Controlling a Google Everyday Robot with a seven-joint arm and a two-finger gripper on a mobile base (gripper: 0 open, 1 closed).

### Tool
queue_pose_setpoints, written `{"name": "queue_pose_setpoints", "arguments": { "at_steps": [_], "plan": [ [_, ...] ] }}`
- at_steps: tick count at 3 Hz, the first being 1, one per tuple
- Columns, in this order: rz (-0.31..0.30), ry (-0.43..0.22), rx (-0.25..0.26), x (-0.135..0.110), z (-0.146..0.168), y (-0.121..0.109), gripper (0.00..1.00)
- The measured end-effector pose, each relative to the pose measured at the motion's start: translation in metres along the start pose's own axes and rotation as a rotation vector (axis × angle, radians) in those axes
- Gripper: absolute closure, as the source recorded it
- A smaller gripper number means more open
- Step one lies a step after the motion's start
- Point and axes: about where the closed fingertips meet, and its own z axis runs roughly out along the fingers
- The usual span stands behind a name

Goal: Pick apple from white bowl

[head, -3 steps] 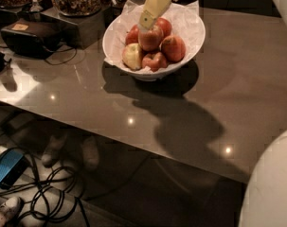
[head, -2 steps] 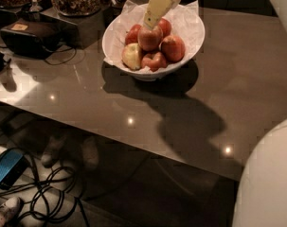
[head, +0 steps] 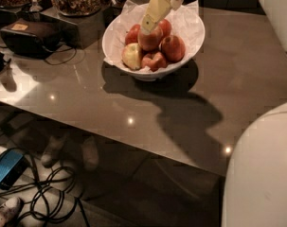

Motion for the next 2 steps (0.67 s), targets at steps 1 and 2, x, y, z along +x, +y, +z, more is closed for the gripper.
{"name": "queue_pose_setpoints", "arguments": {
  "at_steps": [1,2],
  "plan": [
    [-0.003,0.017,-0.012,-0.0021,0.0113,-0.0003,0.20],
    [-0.009,0.029,-0.019,-0.0055,0.0202,-0.0006,0.19]
  ]
}}
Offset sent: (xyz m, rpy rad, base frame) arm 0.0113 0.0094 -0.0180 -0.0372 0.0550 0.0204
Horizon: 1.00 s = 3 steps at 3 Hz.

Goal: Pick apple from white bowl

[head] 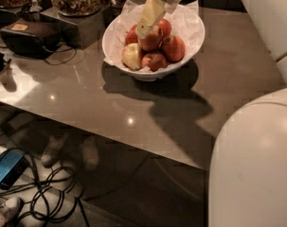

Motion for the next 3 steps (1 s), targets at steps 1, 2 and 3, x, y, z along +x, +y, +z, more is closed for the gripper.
{"name": "queue_pose_setpoints", "arguments": {
  "at_steps": [1,2,3],
  "plan": [
    [-0.004,0.008,-0.005,-0.002,0.006,-0.001,0.18],
    [0.000,0.016,-0.017,-0.001,0.014,-0.003,0.14],
    [0.003,0.020,-0.027,0.001,0.020,-0.004,0.14]
  ]
}}
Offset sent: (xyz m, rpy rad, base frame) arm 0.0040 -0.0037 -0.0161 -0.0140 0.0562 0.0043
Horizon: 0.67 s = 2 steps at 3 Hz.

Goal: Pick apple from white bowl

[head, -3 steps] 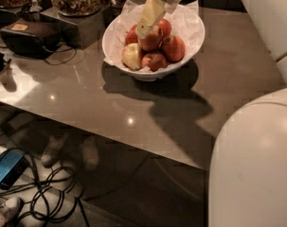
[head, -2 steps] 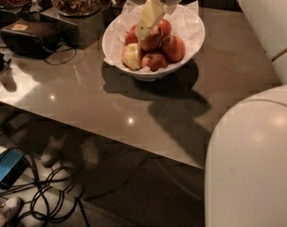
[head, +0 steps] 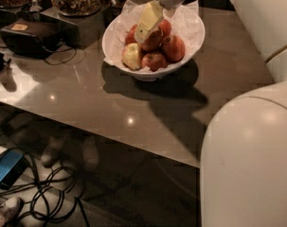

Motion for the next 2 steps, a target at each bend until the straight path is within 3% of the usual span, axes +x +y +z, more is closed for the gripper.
{"name": "queue_pose_setpoints", "arguments": {
  "at_steps": [2],
  "plan": [
    [0.013,0.017,-0.031,0.004,0.019,-0.002,0.15]
  ]
}}
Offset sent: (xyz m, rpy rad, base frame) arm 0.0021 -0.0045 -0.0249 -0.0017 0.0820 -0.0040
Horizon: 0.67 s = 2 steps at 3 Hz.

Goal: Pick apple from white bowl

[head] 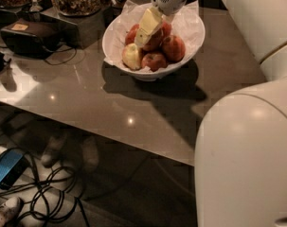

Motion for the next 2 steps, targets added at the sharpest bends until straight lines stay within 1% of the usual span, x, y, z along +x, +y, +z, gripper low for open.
{"name": "queue_pose_setpoints", "arguments": {
  "at_steps": [2],
  "plan": [
    [0.006,0.038,-0.025,0.001,0.023,0.000,0.15]
  ]
}}
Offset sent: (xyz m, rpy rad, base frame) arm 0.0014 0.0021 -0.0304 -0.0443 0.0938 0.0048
